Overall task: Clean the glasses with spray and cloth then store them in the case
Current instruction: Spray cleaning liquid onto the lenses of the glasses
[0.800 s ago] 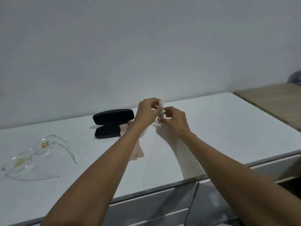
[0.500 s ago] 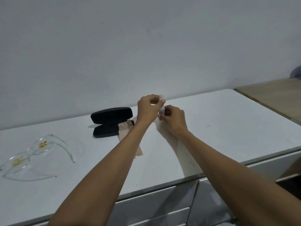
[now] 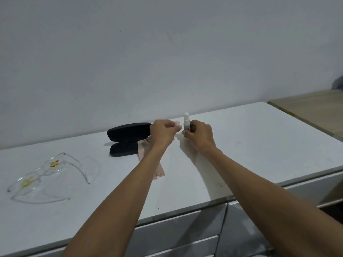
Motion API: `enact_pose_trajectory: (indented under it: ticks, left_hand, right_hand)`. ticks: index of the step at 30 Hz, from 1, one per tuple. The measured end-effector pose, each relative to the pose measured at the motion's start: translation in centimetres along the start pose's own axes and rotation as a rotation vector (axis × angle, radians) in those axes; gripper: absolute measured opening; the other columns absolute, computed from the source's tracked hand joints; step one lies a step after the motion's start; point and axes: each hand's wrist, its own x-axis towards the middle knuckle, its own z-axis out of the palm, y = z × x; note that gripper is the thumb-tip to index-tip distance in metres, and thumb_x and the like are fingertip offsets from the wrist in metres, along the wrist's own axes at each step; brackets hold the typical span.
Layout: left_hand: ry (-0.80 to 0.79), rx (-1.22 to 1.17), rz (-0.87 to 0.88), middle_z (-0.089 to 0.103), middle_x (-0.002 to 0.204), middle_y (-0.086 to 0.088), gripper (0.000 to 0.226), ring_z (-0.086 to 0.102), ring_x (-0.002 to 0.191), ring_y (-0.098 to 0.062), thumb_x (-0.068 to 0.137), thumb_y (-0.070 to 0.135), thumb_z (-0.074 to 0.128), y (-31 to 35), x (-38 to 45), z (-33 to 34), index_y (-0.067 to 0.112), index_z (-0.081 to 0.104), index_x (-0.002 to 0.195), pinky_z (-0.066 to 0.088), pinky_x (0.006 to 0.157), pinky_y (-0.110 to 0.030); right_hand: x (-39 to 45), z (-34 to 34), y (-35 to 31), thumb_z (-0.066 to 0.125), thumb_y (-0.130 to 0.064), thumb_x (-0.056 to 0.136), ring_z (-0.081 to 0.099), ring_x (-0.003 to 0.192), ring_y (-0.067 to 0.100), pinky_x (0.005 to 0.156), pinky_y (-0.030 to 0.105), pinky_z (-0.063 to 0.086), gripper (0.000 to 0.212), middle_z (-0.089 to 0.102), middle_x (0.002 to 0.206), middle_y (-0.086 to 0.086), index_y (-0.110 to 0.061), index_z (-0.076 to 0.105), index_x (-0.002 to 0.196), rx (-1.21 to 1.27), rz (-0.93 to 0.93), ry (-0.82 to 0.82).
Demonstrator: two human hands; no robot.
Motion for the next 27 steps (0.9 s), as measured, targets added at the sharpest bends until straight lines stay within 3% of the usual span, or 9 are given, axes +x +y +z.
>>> enact_pose_trajectory:
  ticks: [4,6,9,12,15,18,20,23,27]
  left_hand:
    - [-0.071,-0.012,-0.079,0.076,0.079,0.007,0.015,0.073,0.081,-0.014,0.071,0.021,0.091,-1.7,-0.5,0.7,0.017,0.082,0.081,0.063,0.083,-0.042]
    - [-0.069,0.062,-0.050,0.075,0.077,0.009,0.015,0.072,0.079,-0.010,0.072,0.024,0.090,-2.0,-0.8,1.1,0.019,0.083,0.084,0.060,0.074,-0.032]
    - [-0.097,0.247,-0.017,0.062,0.061,0.005,0.013,0.053,0.056,-0.012,0.077,0.030,0.083,-2.1,-1.4,1.5,0.019,0.079,0.071,0.034,0.051,-0.023]
    - [-0.073,0.328,-0.010,0.048,0.049,0.002,0.035,0.040,0.058,-0.022,0.074,0.030,0.080,-2.6,-1.5,2.1,0.017,0.062,0.048,0.028,0.051,-0.027]
    - [-0.071,0.368,-0.022,0.045,0.047,0.004,0.044,0.040,0.059,-0.023,0.072,0.030,0.079,-2.6,-1.6,2.1,0.020,0.049,0.042,0.029,0.051,-0.027]
    - [-0.105,0.380,-0.058,0.056,0.062,-0.003,0.035,0.050,0.063,-0.028,0.068,0.028,0.079,-2.0,-1.9,2.0,0.017,0.050,0.051,0.037,0.055,-0.029]
    - [-0.134,0.352,-0.041,0.063,0.088,-0.004,0.019,0.059,0.081,-0.027,0.069,0.026,0.082,-1.4,-2.1,1.7,0.026,0.064,0.073,0.048,0.069,-0.032]
    - [-0.098,0.274,0.014,0.062,0.118,-0.005,0.056,0.061,0.109,-0.023,0.077,0.026,0.083,-0.5,-2.2,0.6,0.012,0.064,0.128,0.052,0.092,-0.038]
    - [0.061,0.176,0.123,0.067,0.106,0.001,0.041,0.064,0.102,-0.020,0.085,0.026,0.078,0.4,-2.6,-2.7,0.016,0.067,0.123,0.054,0.091,-0.043]
  right_hand:
    - [0.0,-0.3,0.1,0.075,-0.024,0.086,0.069,0.087,0.026,0.080,0.042,0.056,0.019,0.075,0.087,0.007,-0.008,0.071,0.094,-0.015,0.002,-0.001]
    - [-0.1,-0.6,0.2,0.075,-0.022,0.086,0.069,0.087,0.026,0.080,0.040,0.056,0.016,0.074,0.088,0.007,-0.009,0.071,0.094,-0.013,0.004,0.000]
    - [-0.2,-0.8,0.3,0.073,-0.020,0.086,0.068,0.087,0.025,0.078,0.038,0.055,0.014,0.074,0.089,0.007,-0.009,0.071,0.094,-0.015,0.012,0.003]
    - [-0.2,-1.0,0.3,0.072,-0.020,0.086,0.068,0.088,0.025,0.079,0.037,0.055,0.014,0.074,0.090,0.006,-0.009,0.071,0.094,-0.021,0.022,0.008]
    - [-0.2,-1.1,0.4,0.073,-0.021,0.086,0.068,0.089,0.024,0.078,0.037,0.054,0.014,0.075,0.089,0.005,-0.010,0.072,0.094,-0.028,0.032,0.009]
    - [-0.4,-1.1,0.3,0.073,-0.022,0.086,0.069,0.089,0.024,0.077,0.036,0.053,0.015,0.075,0.088,0.005,-0.011,0.071,0.095,-0.024,0.033,0.021]
    - [-0.7,-1.3,-0.2,0.071,-0.023,0.089,0.069,0.087,0.023,0.073,0.033,0.049,0.017,0.075,0.087,0.004,-0.012,0.070,0.102,-0.019,0.011,0.052]
    - [-1.4,-1.9,-1.9,0.063,-0.022,0.093,0.067,0.083,0.023,0.072,0.033,0.049,0.024,0.074,0.086,0.004,-0.015,0.064,0.116,0.015,-0.078,0.119]
    - [-2.1,-2.2,-5.2,0.057,-0.016,0.093,0.061,0.086,0.025,0.073,0.032,0.044,0.027,0.066,0.096,0.006,-0.013,0.059,0.120,0.037,-0.206,0.162]
